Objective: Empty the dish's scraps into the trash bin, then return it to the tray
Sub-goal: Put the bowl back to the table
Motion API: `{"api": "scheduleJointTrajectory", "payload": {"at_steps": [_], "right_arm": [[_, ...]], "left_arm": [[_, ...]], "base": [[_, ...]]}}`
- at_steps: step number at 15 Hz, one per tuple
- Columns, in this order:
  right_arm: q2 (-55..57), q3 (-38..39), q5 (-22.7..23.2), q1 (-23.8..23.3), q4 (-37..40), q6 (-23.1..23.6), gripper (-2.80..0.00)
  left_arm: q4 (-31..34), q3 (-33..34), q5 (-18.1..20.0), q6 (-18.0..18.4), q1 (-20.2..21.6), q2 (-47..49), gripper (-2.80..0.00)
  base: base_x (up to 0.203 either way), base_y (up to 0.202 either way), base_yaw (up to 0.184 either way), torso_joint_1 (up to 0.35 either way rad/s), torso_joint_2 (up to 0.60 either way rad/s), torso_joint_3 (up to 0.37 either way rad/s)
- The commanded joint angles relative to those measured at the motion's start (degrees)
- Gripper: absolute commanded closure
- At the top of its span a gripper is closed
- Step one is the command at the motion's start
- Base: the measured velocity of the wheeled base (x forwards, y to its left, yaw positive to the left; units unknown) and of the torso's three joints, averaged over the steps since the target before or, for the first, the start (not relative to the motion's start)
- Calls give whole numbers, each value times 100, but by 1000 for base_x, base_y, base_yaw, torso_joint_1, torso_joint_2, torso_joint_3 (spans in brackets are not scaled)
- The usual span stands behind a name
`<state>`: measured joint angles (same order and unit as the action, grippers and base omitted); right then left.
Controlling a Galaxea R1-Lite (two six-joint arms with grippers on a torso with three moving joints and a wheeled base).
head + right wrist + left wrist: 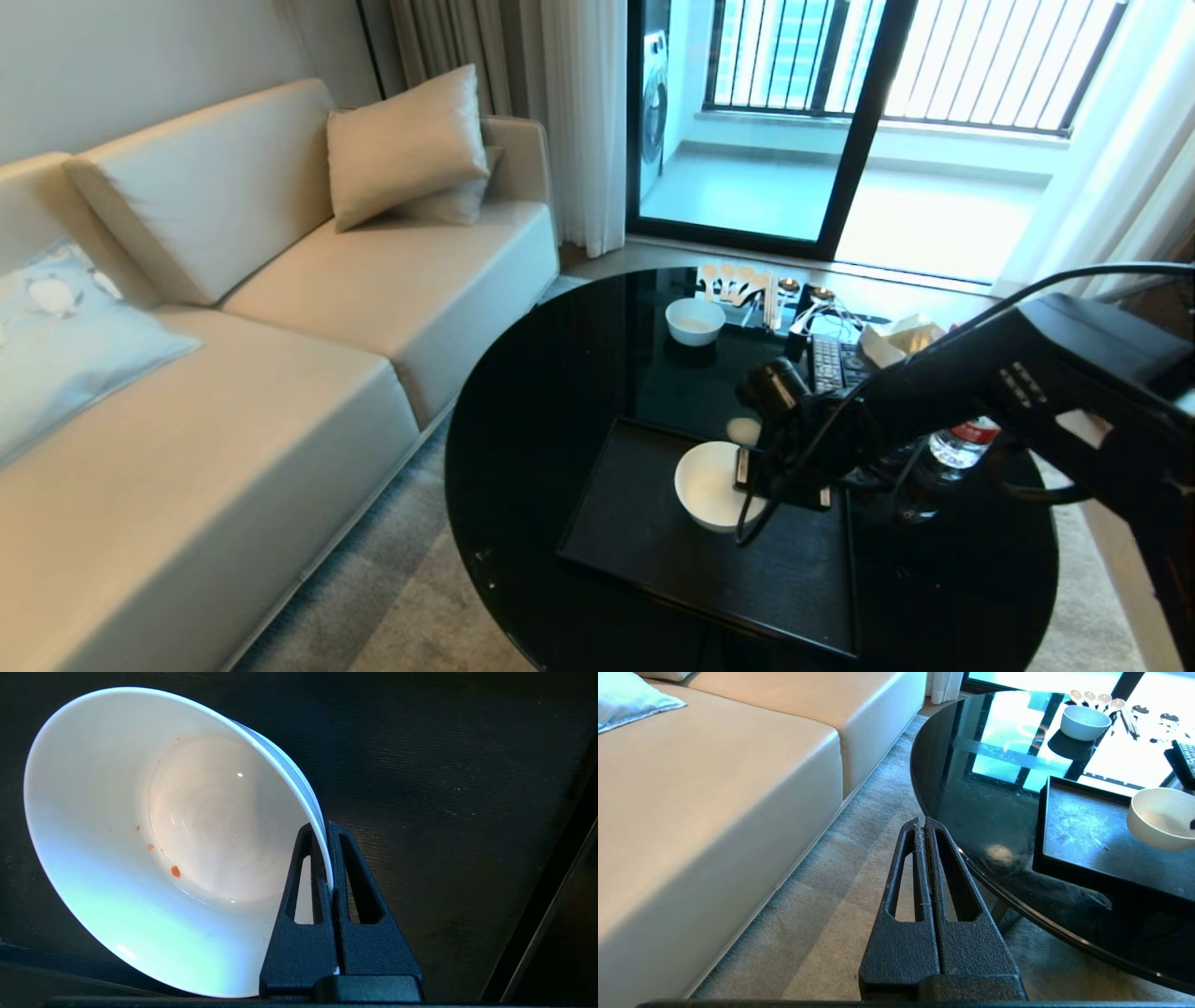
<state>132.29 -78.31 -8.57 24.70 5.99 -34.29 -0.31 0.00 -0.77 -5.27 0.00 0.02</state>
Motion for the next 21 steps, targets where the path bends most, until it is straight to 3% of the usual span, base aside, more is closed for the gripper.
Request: {"api": "scheduleJointTrajectory", "payload": {"at_steps": [1,14,15,21], "right_arm": [[106,9,-1,0,-96,-51,0],[148,325,-13,0,-177,-333,0],[139,325,-13,0,-168,-333,-280],[13,369,-113,0,-175,-322,-280]], "left_arm": [[-4,0,-2,-9,0,-2,0],[-4,0,-2,-1,0,-2,0],[-4,0,-2,-1,0,-2,0],[-4,0,-2,-9,0,-2,0]], "base": [[0,0,0,0,0,0],[0,0,0,0,0,0],[0,0,0,0,0,0],[0,0,0,0,0,0]]}}
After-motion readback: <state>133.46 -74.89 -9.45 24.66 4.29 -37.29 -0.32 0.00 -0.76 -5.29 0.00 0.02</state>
